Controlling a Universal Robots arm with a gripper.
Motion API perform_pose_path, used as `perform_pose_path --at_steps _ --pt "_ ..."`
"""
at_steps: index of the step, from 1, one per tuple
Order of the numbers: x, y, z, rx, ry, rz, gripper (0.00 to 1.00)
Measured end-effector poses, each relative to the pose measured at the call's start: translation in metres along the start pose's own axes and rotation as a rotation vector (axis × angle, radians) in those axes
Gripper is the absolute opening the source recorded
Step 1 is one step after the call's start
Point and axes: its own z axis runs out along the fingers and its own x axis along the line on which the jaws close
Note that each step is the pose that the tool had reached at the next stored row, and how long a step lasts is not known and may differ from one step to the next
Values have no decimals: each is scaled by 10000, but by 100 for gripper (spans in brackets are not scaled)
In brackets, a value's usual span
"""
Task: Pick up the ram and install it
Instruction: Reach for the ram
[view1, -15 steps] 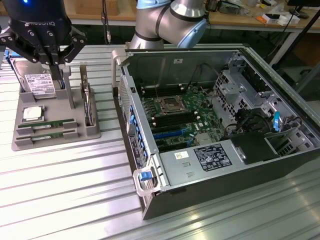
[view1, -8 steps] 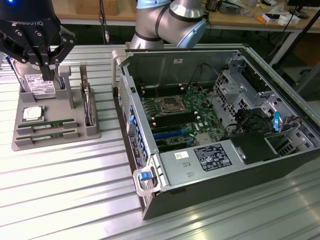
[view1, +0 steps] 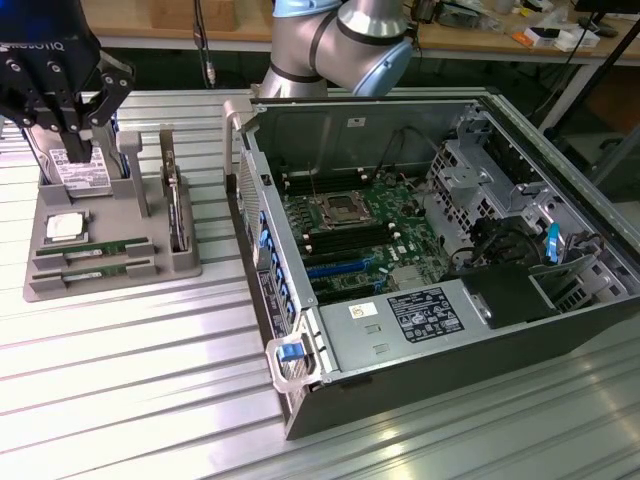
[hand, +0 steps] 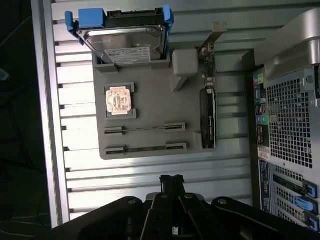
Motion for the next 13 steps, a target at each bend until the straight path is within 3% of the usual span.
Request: perform_pose_path --at_steps 13 --pt "263 -20 -7 -1 -1 1 11"
